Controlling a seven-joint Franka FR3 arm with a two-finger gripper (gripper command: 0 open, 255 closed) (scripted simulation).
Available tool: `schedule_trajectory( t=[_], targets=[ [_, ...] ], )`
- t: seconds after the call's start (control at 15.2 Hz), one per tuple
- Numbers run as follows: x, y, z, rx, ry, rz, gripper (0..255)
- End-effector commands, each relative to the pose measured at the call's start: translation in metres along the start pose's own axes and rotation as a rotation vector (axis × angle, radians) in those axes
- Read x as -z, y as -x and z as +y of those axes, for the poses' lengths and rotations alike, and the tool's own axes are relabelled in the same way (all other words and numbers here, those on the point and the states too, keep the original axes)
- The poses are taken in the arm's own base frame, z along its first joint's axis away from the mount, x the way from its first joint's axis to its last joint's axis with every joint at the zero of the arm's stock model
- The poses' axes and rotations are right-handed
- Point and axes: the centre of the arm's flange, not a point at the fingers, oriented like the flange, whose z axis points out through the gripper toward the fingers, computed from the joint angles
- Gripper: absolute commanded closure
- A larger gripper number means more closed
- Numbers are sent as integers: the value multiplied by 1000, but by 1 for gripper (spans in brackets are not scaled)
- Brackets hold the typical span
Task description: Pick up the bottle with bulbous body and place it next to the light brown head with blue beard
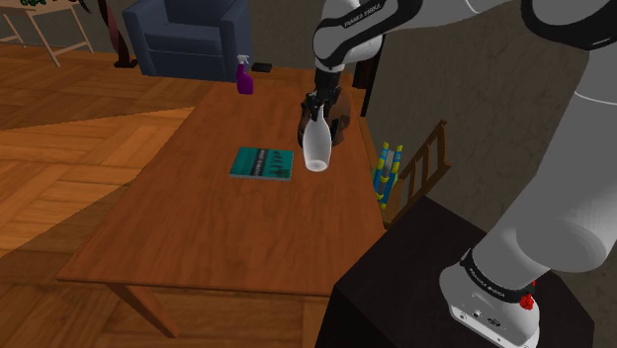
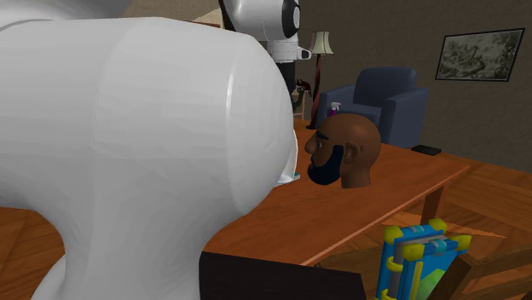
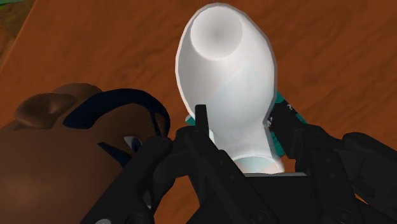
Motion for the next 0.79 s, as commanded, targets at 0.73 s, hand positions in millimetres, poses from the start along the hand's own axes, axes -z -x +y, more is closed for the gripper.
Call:
schedule_trajectory(
  t=[0.73],
  targets=[
    [-68,5,-1,0,0,1,255]
  ],
)
